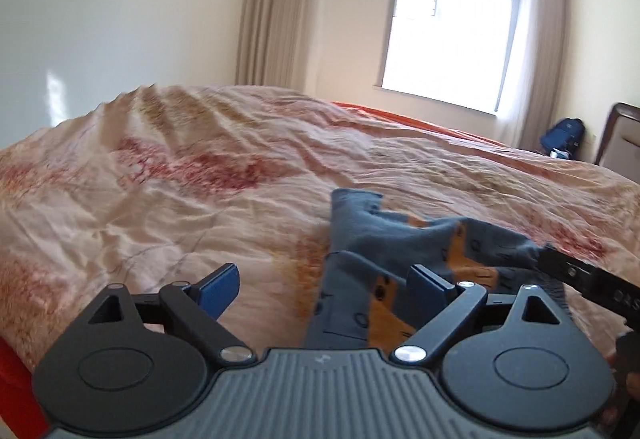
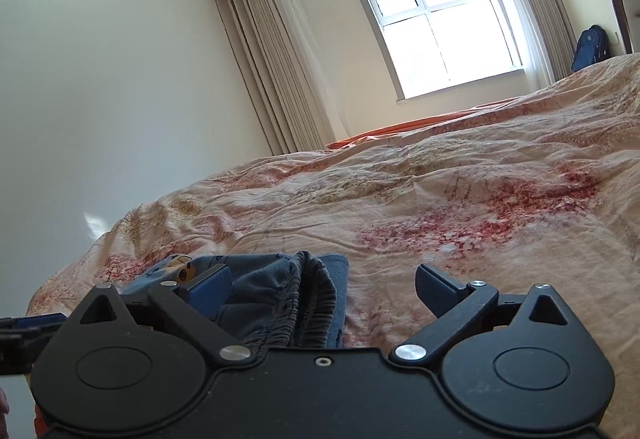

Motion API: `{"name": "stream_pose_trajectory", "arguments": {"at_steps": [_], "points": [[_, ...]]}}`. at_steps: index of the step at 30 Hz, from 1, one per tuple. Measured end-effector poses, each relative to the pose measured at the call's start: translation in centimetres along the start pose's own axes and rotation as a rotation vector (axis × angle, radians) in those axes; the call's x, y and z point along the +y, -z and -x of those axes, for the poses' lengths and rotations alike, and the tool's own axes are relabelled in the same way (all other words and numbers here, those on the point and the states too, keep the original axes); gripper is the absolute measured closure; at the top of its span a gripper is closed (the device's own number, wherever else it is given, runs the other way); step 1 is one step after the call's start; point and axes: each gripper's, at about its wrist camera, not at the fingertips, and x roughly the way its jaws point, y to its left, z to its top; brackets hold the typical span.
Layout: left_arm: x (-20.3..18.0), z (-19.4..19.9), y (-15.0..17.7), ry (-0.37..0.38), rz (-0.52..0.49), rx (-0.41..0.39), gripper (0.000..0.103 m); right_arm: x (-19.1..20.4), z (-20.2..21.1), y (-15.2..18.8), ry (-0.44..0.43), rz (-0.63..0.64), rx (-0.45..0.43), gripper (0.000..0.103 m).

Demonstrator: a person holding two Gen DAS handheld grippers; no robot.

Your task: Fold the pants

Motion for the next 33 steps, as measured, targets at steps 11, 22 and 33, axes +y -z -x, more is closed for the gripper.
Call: {"name": "stream_pose_trajectory", "arguments": {"at_steps": [11,22,33], "points": [[2.9,0.2,4.0,-0.030,0.052,0.107,0.004,1.6,-0.7,2.1,0.168,0.129,0.080,0.000],[0.3,0.4,0.2,0.015,-0.031,0.017,0.001,1.8,1.7,1.7,0.077,0.086,-0.070,0.000],[-2.6,-9.0,-4.0,-0.020,-0.185,0.025,0.001,3.9,-3.2,0.5,0.134,0.312,-0.033,0.000]]}}
